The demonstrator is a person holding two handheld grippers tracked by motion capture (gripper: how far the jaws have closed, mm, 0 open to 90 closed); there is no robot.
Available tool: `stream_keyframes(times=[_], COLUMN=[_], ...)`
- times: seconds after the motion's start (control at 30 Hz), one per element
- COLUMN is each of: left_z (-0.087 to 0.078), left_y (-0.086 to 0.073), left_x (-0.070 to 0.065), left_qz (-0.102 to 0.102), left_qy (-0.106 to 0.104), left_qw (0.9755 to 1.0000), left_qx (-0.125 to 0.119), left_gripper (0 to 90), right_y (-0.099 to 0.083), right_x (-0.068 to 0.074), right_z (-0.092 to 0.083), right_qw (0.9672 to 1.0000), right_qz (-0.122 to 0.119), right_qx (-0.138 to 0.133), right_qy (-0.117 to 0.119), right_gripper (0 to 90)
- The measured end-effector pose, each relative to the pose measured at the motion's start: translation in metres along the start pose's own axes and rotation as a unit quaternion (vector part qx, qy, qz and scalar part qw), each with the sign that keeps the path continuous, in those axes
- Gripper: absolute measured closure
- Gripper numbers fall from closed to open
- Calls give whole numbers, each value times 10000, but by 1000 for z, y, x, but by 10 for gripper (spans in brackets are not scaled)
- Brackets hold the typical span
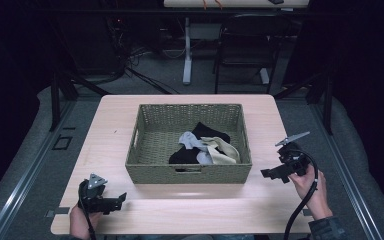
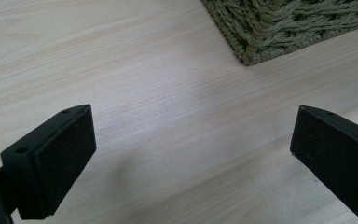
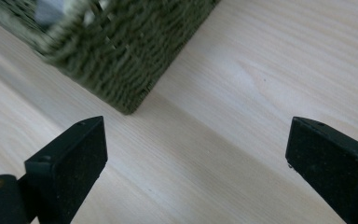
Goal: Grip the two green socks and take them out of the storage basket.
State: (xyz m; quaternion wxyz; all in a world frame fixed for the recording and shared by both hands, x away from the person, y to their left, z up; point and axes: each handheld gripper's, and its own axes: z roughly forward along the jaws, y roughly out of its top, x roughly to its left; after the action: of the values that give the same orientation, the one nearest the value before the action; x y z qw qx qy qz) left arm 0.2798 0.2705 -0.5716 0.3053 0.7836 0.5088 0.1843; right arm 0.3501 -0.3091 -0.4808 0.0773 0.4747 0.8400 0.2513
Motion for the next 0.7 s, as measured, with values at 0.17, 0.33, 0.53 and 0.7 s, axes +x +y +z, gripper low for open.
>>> stream_keyframes(times=[0.17,0.33,0.53,0.7], left_z=[0,0,0,0], left_y=[0,0,0,0], left_x=[0,0,0,0], left_qz=[2,-1,-3,-3], left_qy=[-14,-13,-7,-10], left_qw=[10000,10000,10000,10000], left_qx=[-7,-11,-10,-18], left_gripper=[1,1,1,1], right_y=[14,28,47,65], right_x=[2,3,9,16], right_z=[-12,-20,-30,-35], right_qw=[9999,9998,9995,9989], right_qz=[-66,-107,-248,-367], right_qx=[-113,-140,-216,-291], right_qy=[75,62,39,38], right_gripper=[47,43,42,42])
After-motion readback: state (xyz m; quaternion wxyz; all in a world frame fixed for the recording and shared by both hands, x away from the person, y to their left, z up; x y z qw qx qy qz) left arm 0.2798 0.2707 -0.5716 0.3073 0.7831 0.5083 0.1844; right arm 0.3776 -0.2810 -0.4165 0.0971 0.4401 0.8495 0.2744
